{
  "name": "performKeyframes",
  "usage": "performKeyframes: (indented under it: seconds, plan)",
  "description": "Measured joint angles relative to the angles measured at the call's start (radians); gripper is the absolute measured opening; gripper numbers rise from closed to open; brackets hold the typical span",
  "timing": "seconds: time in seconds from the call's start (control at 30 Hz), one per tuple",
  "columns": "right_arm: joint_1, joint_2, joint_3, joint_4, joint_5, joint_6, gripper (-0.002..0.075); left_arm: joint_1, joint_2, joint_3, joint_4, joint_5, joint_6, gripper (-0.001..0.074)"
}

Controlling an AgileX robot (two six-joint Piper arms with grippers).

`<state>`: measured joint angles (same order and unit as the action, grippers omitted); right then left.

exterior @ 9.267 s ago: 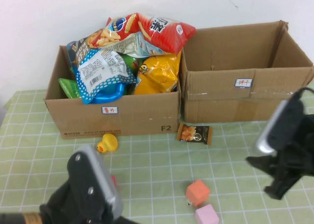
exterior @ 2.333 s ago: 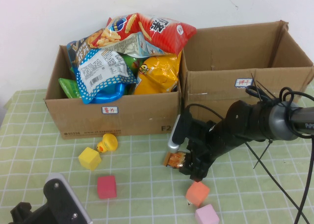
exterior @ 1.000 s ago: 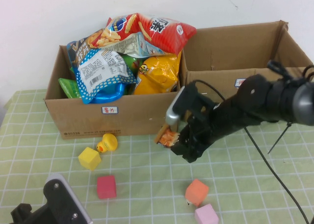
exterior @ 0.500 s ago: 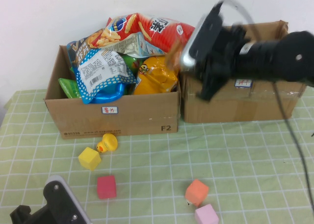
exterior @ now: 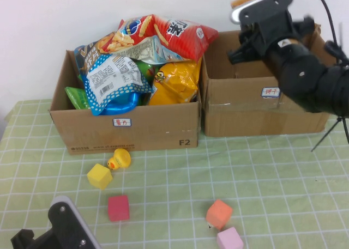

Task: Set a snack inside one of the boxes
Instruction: Place the biscuit in the biscuit box

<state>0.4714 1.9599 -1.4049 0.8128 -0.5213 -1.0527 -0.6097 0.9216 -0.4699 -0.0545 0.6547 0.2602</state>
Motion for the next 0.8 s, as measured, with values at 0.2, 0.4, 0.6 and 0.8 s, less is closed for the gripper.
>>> performKeyframes:
  seconds: [0.2, 0.4, 0.6, 0.8]
  plan:
    - [-0.031, 0.066, -0.089, 0.380, 0.084, 0.042, 0.0437, 0.000, 0.000, 0.000, -0.015, 0.004, -0.002, -0.0001]
    - [-0.069, 0.067, -0.177, 0.519, 0.282, 0.037, 0.0453, 0.000, 0.000, 0.000, -0.031, 0.004, -0.002, -0.0001]
    - [-0.071, 0.007, -0.184, 0.526, 0.427, -0.098, 0.0445, 0.000, 0.000, 0.000, -0.031, 0.008, -0.003, -0.0001]
    - [-0.071, -0.156, -0.184, 0.484, 0.721, -0.220, 0.0192, 0.000, 0.000, 0.000, -0.031, 0.008, -0.029, -0.0001]
